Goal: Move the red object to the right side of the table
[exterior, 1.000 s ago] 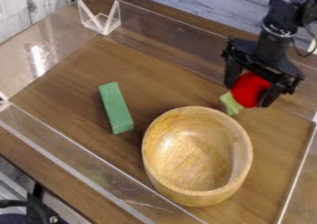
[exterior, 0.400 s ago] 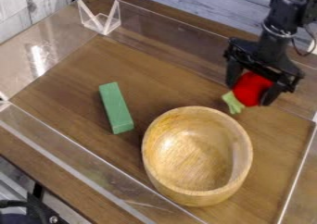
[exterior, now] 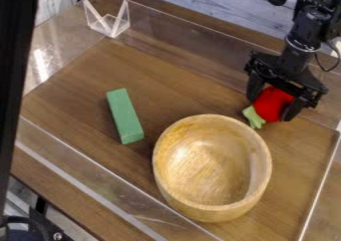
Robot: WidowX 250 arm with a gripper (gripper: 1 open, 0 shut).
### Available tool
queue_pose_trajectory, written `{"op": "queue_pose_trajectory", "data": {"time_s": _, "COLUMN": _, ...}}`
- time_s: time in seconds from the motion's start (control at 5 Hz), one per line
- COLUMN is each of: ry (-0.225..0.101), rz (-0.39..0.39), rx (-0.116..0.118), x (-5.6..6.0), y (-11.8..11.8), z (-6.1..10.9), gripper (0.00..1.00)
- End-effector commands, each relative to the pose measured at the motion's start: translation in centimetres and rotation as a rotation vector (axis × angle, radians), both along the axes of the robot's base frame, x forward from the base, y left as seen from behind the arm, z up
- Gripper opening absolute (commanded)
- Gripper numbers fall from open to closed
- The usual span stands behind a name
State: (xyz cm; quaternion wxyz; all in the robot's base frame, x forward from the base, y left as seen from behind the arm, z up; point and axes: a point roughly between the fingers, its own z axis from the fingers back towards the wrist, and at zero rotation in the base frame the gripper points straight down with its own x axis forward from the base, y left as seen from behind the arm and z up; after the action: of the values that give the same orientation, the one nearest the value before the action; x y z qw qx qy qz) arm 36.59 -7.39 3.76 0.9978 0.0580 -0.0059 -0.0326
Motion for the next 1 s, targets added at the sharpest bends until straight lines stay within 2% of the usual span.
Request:
{"op": "queue_pose_trajectory", "data": {"time_s": 0.0, "ry": -0.083, "rz": 0.02, "rx": -0.008, "x": 0.2, "y": 0.9, "z": 3.4, "gripper": 1.0}}
{"op": "queue_pose_trajectory", "data": {"time_s": 0.2, "ry": -0.114, "rz": 0.033, "rx": -0.008, "x": -0.6, "y": 1.5, "z": 5.0, "gripper": 0.0}}
{"op": "queue_pose_trajectory", "data": {"time_s": 0.4, "ry": -0.113, "rz": 0.084, "rx": -0.014, "x": -0.7, "y": 1.5, "z": 5.8, "gripper": 1.0}}
{"op": "queue_pose_trajectory", "data": {"time_s": 0.6, "ry": -0.106, "rz": 0.133, "rx": -0.019, "x": -0.8, "y": 1.4, "z": 6.5, "gripper": 1.0}}
{"op": "queue_pose_trajectory", "data": {"time_s": 0.8, "ry": -0.098, "rz": 0.204, "rx": -0.012, "x": -1.1, "y": 2.5, "z": 7.2, "gripper": 1.0}}
